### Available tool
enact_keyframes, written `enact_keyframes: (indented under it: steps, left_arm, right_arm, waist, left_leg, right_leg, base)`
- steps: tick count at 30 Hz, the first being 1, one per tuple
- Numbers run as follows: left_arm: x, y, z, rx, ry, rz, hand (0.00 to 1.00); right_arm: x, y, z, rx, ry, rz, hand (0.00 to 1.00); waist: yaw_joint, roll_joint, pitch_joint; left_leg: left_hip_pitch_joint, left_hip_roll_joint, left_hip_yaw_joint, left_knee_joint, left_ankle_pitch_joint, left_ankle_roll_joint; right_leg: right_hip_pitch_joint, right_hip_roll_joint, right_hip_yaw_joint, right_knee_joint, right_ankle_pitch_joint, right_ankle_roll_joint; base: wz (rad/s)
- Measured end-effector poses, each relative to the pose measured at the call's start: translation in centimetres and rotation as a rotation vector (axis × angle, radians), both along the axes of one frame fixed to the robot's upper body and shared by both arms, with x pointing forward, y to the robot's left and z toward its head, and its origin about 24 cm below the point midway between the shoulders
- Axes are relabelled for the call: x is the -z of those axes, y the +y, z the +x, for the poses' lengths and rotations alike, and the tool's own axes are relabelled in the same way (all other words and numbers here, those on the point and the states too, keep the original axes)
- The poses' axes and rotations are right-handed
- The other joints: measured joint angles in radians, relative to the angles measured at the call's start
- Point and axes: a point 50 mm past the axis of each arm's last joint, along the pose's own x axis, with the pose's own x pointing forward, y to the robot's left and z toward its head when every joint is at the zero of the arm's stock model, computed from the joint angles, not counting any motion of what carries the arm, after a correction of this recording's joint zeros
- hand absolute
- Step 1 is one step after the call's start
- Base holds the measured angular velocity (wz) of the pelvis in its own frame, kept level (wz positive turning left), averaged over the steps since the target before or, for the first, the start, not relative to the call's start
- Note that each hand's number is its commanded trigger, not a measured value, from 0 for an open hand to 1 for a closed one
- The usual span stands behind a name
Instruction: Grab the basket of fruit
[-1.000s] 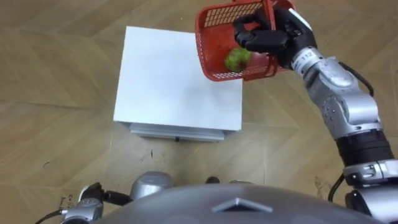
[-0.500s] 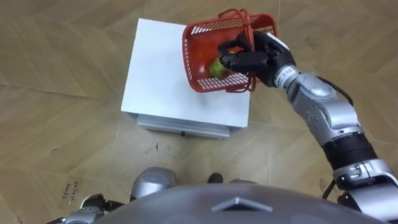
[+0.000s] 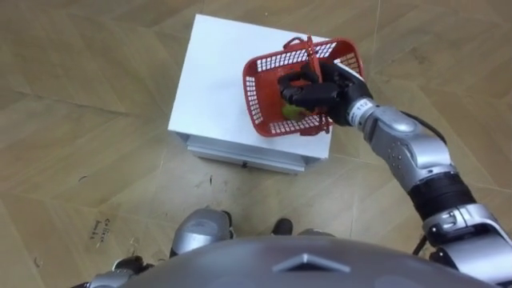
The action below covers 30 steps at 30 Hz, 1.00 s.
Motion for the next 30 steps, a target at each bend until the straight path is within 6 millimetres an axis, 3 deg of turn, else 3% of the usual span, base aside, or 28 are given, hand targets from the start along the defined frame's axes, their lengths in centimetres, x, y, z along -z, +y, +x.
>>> enact_keyframes:
  steps: [14, 30]
  left_arm:
    - [0.0, -0.2, 0.1, 0.002, -0.006, -0.009, 0.00]
    - [0.1, -0.6, 0.6, 0.044, -0.017, -0.022, 0.00]
  right_arm:
    - [1.7, 0.9, -0.9, 0.017, 0.079, 0.028, 0.00]
    - [1.6, 1.0, -0.9, -0.002, 0.075, 0.039, 0.00]
  waist:
    - [0.009, 0.002, 0.0060]
    - [-0.007, -0.004, 0.0003]
  left_leg:
    - [-0.005, 0.000, -0.009, 0.000, 0.000, 0.000]
    - [-0.011, -0.003, -0.022, 0.005, 0.000, 0.001]
  right_leg:
    - [-0.002, -0.001, -0.015, 0.000, 0.000, 0.000]
    - [-0.002, -0.004, -0.038, 0.000, 0.000, 0.000]
  base:
    - [0.02]
    - [0.02]
